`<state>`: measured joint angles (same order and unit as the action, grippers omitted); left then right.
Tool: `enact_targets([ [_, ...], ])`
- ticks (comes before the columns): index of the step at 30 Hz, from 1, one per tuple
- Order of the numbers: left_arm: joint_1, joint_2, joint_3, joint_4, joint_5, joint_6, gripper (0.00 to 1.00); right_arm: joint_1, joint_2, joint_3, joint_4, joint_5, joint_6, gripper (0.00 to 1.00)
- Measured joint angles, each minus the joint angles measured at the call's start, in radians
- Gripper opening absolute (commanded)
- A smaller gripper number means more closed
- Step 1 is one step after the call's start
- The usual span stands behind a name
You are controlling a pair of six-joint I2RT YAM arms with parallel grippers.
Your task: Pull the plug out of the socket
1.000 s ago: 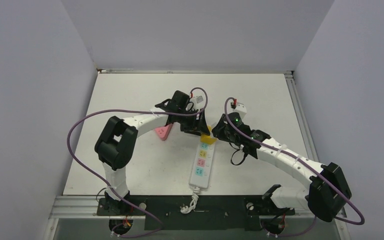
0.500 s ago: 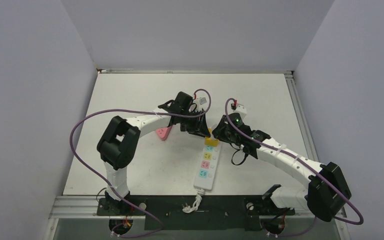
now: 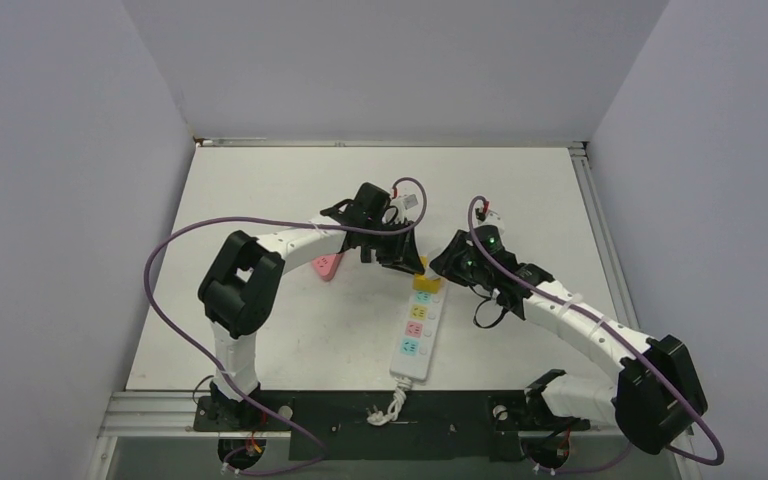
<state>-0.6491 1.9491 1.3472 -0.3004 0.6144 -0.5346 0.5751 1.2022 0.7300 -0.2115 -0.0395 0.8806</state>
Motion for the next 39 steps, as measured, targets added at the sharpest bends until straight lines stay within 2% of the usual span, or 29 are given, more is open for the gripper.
enact_targets([
  [9, -0.015, 0.009, 0.010, 0.016, 0.000, 0.000, 0.21, -0.005, -0.029, -0.019, -0.012, 0.008, 0.001, 0.05],
  [19, -0.019, 0.009, 0.010, 0.017, 0.005, 0.000, 0.20, 0.193, 0.103, 0.180, -0.232, 0.341, -0.002, 0.05],
  [23, -0.019, 0.009, 0.010, 0.017, 0.005, 0.000, 0.19, 0.238, 0.146, 0.228, -0.284, 0.425, 0.007, 0.05],
  [27, -0.021, 0.011, 0.013, 0.016, 0.005, 0.000, 0.19, 0.227, 0.145, 0.228, -0.284, 0.414, 0.010, 0.05],
  [34, -0.051, 0.031, 0.045, 0.018, -0.019, 0.008, 0.17, 0.102, 0.039, 0.134, -0.234, 0.246, 0.018, 0.05],
  [39, -0.064, 0.031, 0.051, 0.019, -0.039, 0.019, 0.17, 0.116, 0.034, 0.133, -0.243, 0.270, 0.014, 0.05],
])
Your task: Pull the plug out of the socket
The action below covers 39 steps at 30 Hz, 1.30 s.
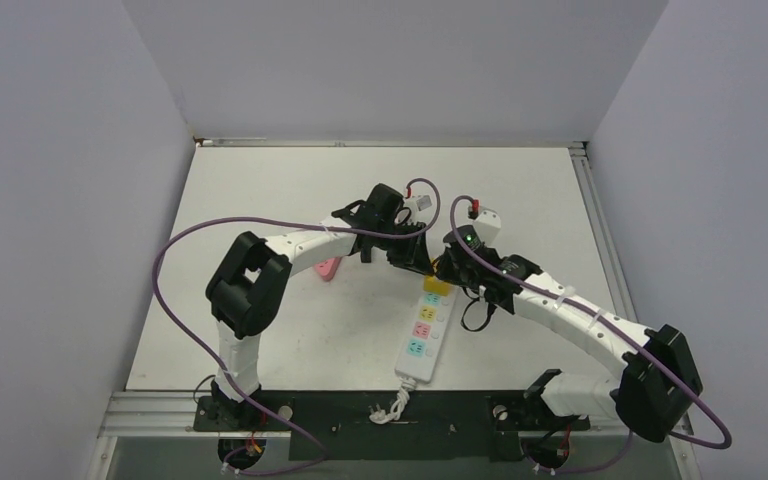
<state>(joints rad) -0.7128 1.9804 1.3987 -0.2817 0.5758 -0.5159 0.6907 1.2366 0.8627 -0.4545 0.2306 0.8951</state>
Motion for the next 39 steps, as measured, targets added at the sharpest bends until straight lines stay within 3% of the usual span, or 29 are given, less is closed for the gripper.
enact_targets([
  [10, 0.000, -0.001, 0.000, -0.005, 0.002, 0.003, 0.16, 0.161, 0.122, 0.129, -0.139, 0.274, 0.016, 0.05],
  [15, -0.001, 0.000, 0.000, -0.004, 0.005, 0.003, 0.16, 0.157, 0.128, 0.134, -0.145, 0.269, 0.016, 0.05],
  [24, -0.012, 0.006, 0.005, 0.013, 0.002, 0.003, 0.15, 0.030, 0.030, 0.057, -0.087, 0.079, 0.002, 0.05],
  [34, -0.017, 0.006, 0.005, 0.002, 0.020, 0.003, 0.14, 0.178, 0.084, 0.105, -0.167, 0.295, 0.026, 0.05],
  [39, -0.017, 0.008, 0.005, 0.006, 0.020, 0.003, 0.13, 0.210, 0.095, 0.151, -0.197, 0.327, 0.033, 0.05],
])
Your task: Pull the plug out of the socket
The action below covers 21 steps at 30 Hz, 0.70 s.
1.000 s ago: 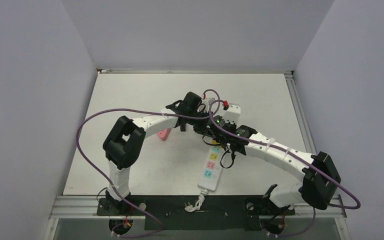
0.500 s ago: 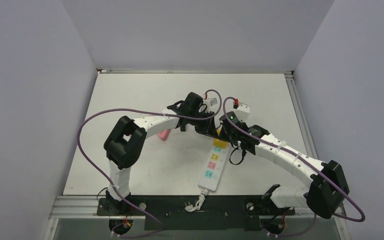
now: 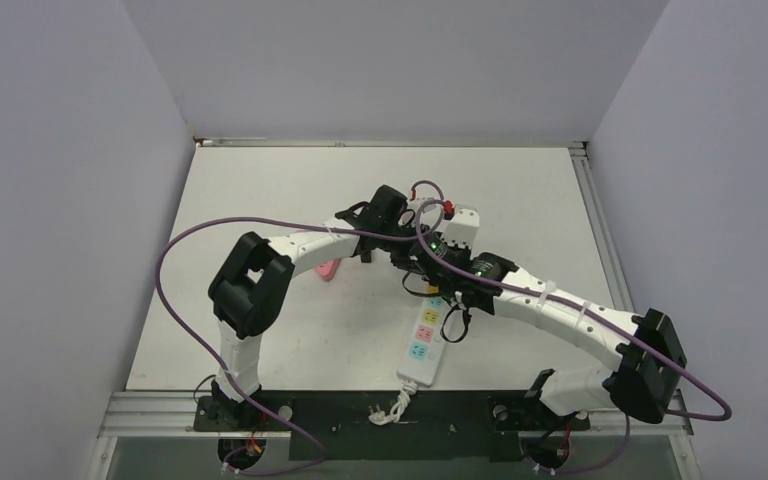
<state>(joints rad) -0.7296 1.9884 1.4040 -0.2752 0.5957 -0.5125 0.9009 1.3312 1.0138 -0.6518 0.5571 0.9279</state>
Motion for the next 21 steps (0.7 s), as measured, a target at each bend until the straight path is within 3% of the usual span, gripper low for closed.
enact_targets([
  [10, 0.000, 0.002, 0.002, 0.001, 0.000, 0.000, 0.13, -0.135, -0.046, 0.024, 0.073, -0.134, -0.061, 0.05],
  [13, 0.000, 0.001, 0.003, 0.001, 0.000, 0.000, 0.19, -0.147, -0.063, 0.015, 0.074, -0.162, -0.073, 0.05],
  [15, 0.003, -0.002, 0.001, 0.002, 0.001, 0.000, 0.29, -0.158, -0.082, 0.010, 0.073, -0.182, -0.083, 0.05],
  [18, 0.012, -0.008, -0.009, 0.006, -0.010, 0.010, 0.57, -0.195, -0.120, 0.010, 0.073, -0.205, -0.104, 0.05],
  [21, 0.031, -0.010, -0.027, -0.006, -0.021, 0.029, 0.78, -0.265, -0.170, 0.010, 0.068, -0.227, -0.132, 0.05],
])
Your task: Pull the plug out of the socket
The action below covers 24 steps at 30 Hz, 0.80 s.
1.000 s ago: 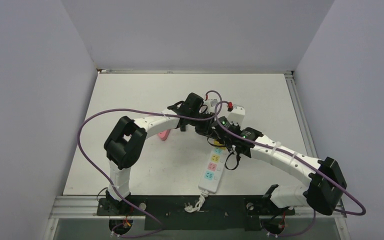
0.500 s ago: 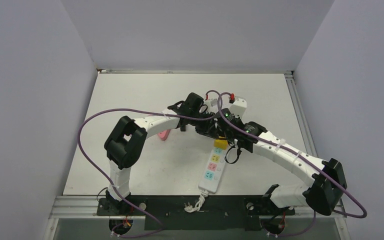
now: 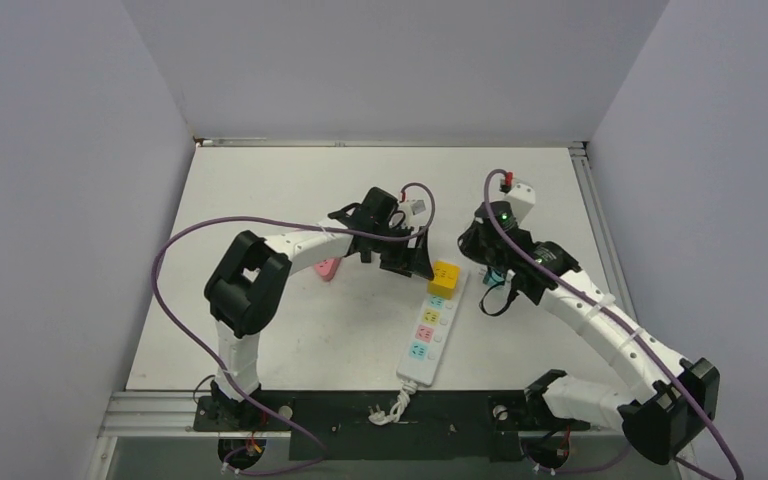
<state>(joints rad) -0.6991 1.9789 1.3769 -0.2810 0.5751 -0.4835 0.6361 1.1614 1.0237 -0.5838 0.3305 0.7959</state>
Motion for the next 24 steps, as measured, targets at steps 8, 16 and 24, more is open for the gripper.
enact_targets([
  [8, 0.089, -0.099, -0.105, -0.023, -0.008, 0.029, 0.90, -0.401, -0.072, -0.078, 0.034, -0.190, -0.130, 0.07],
  [16, 0.144, -0.245, -0.129, -0.014, -0.025, 0.029, 0.91, -0.590, 0.116, -0.194, 0.161, -0.506, -0.236, 0.09],
  [24, 0.143, -0.265, -0.138, -0.014, -0.030, 0.031, 0.91, -0.590, 0.239, -0.202, 0.261, -0.626, -0.274, 0.16],
])
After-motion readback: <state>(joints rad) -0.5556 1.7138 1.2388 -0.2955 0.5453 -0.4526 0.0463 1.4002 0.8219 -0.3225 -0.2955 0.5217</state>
